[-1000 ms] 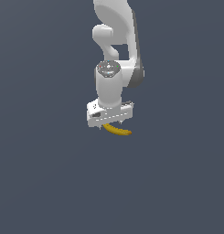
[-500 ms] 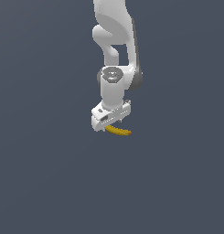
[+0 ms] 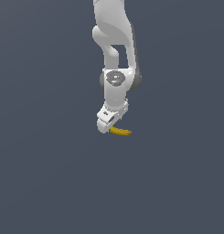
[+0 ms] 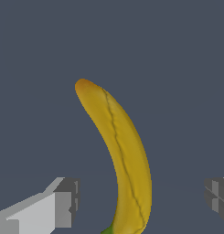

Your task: Pick up the object and move it to a goal position.

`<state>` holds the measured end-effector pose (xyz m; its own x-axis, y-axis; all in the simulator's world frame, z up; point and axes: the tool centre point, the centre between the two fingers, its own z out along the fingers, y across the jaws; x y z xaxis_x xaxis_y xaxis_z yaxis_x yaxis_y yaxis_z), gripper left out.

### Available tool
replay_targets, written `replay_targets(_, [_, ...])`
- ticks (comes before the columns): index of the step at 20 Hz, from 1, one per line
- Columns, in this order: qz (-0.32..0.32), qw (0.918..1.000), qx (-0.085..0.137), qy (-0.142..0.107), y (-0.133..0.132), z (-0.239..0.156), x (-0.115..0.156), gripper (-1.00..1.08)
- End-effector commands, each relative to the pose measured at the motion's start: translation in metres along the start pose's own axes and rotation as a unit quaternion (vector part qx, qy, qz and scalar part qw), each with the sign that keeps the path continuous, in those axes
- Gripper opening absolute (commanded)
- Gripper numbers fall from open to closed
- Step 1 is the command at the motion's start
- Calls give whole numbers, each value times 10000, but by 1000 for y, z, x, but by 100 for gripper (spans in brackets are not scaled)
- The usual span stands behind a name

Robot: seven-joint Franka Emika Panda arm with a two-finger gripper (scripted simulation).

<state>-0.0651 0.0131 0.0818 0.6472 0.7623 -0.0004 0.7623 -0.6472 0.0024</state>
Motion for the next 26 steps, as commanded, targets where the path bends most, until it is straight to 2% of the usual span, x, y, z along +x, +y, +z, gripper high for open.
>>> replay_targets(1, [-270,9996,2,1,-5,5,-1,100])
replay_targets(8, [-694,9976,10,2,-12,12,-3,100])
replay_targets(16, [-734,9973,13,2,-13,15,-4,100])
replay_targets(26, [-757,9971,12,2,-15,54,-4,100])
